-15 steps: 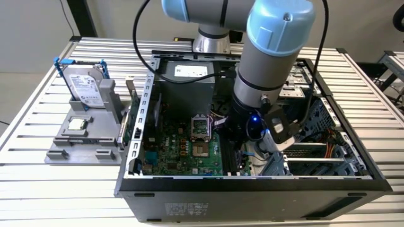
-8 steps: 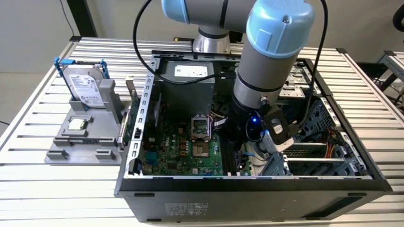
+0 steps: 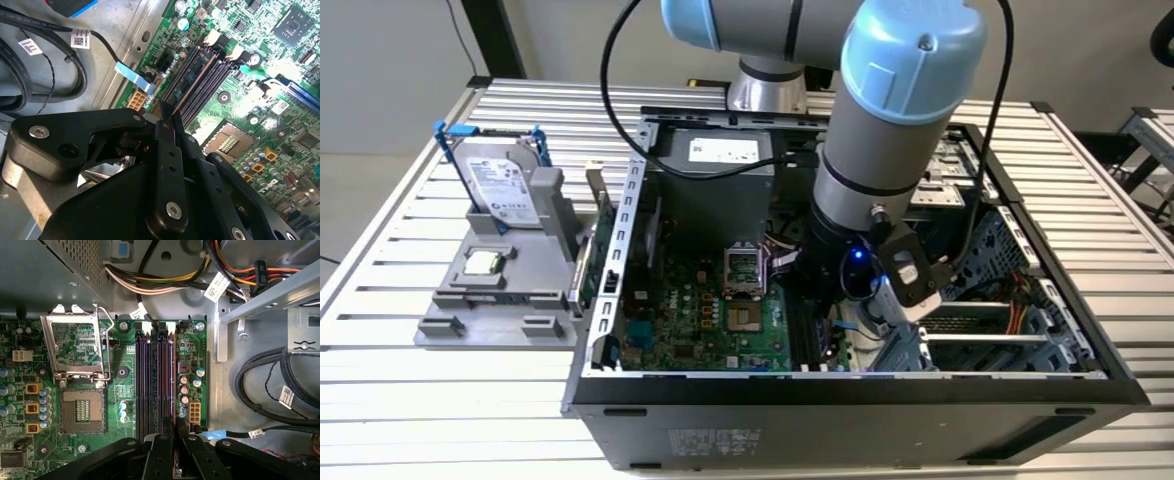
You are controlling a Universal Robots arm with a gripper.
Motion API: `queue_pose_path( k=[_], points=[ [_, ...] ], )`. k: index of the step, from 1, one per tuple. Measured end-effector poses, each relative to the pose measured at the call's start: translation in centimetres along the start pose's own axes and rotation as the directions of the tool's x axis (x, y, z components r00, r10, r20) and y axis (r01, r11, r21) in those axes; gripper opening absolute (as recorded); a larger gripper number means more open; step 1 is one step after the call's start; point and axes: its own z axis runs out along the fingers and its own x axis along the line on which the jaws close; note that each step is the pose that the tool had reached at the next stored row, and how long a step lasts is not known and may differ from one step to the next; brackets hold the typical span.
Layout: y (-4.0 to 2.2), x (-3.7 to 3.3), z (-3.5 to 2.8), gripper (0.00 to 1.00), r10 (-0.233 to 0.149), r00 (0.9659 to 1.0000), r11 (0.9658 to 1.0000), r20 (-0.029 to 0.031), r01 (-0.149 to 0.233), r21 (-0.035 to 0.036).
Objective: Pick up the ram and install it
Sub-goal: 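Insert the ram into the slot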
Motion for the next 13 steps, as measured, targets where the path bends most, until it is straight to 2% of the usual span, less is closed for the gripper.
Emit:
queue_pose_path(
  k=[8,13],
  points=[
    [-0.07,-0.01,0.20,0.00,-0.006,1.0000,1.0000,-0.0017,0.006,-0.0004],
    [-0.06,-0.02,0.22,0.00,0.006,1.0000,1.0000,-0.0013,-0.006,-0.0003]
  ],
)
